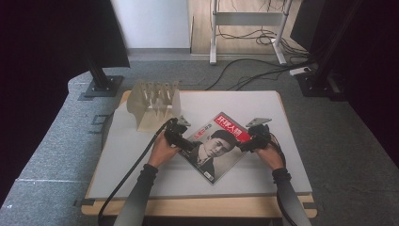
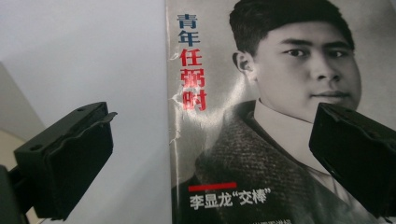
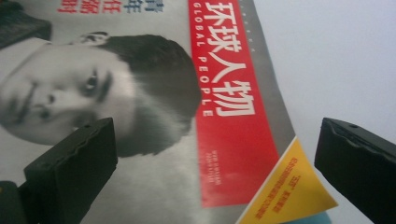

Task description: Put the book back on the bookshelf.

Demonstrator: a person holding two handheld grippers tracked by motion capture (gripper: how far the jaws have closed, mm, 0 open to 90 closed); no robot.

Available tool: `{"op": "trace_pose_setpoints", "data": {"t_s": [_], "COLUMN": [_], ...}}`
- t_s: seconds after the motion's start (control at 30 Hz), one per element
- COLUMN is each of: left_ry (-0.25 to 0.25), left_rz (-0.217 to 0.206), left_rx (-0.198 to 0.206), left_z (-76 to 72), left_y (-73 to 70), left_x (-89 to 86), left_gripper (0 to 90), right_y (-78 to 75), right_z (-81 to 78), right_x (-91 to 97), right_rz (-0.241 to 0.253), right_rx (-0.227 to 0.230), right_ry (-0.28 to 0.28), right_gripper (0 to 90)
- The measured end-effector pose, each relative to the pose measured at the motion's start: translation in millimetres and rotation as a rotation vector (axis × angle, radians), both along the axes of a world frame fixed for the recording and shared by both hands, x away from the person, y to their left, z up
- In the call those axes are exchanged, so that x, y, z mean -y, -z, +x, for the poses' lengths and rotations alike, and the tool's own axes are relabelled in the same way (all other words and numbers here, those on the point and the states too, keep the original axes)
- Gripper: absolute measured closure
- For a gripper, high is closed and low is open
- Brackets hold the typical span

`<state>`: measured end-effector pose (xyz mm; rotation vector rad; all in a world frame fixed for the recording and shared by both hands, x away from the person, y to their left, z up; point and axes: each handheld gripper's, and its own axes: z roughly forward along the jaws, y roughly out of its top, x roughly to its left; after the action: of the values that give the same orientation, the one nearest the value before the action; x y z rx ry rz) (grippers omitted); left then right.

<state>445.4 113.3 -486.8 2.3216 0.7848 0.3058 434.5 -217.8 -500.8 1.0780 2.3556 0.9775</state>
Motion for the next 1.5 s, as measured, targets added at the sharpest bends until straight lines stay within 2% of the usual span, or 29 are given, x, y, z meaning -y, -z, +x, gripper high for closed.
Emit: {"op": "trace_pose_setpoints", "data": {"t_s": [0.23, 0.6, 0.7, 0.77, 0.87, 1.0, 1.27, 1.5], "left_ry": [-0.001, 0.006, 0.017, 0.031, 0.041, 0.06, 0.047, 0.052], "left_rz": [-0.002, 0.03, 0.007, -0.019, -0.027, -0.022, -0.028, -0.021], "left_rx": [-0.008, -0.015, -0.039, -0.066, -0.061, -0.058, -0.052, -0.06], "left_z": [6.7, 9.7, 10.6, 10.0, 7.2, 1.5, -6.9, -20.2], "left_y": [14.9, 32.7, 35.2, 37.6, 38.4, 38.4, 39.2, 38.3], "left_x": [5.1, 11.6, 11.5, 12.6, 13.9, 16.5, 13.1, 8.6], "left_gripper": [0.0, 0.0, 0.0, 0.0, 0.0, 0.0, 0.0, 0.0], "right_y": [10.0, 27.4, 30.2, 31.6, 32.1, 32.4, 32.1, 32.2], "right_z": [15.3, 29.0, 30.0, 29.5, 27.0, 24.3, 16.2, 0.0], "right_x": [6.3, 8.9, 10.2, 10.5, 10.6, 10.2, 9.4, 6.3], "right_rz": [0.0, 0.016, 0.041, 0.058, 0.068, 0.073, 0.068, 0.067], "right_rx": [-0.017, -0.054, -0.07, -0.07, -0.066, -0.066, -0.067, -0.065], "right_ry": [-0.007, -0.019, -0.023, -0.03, -0.04, -0.032, -0.03, -0.047], "right_gripper": [0.0, 0.0, 0.4, 1.1, 1.8, 1.8, 1.9, 1.8]}}
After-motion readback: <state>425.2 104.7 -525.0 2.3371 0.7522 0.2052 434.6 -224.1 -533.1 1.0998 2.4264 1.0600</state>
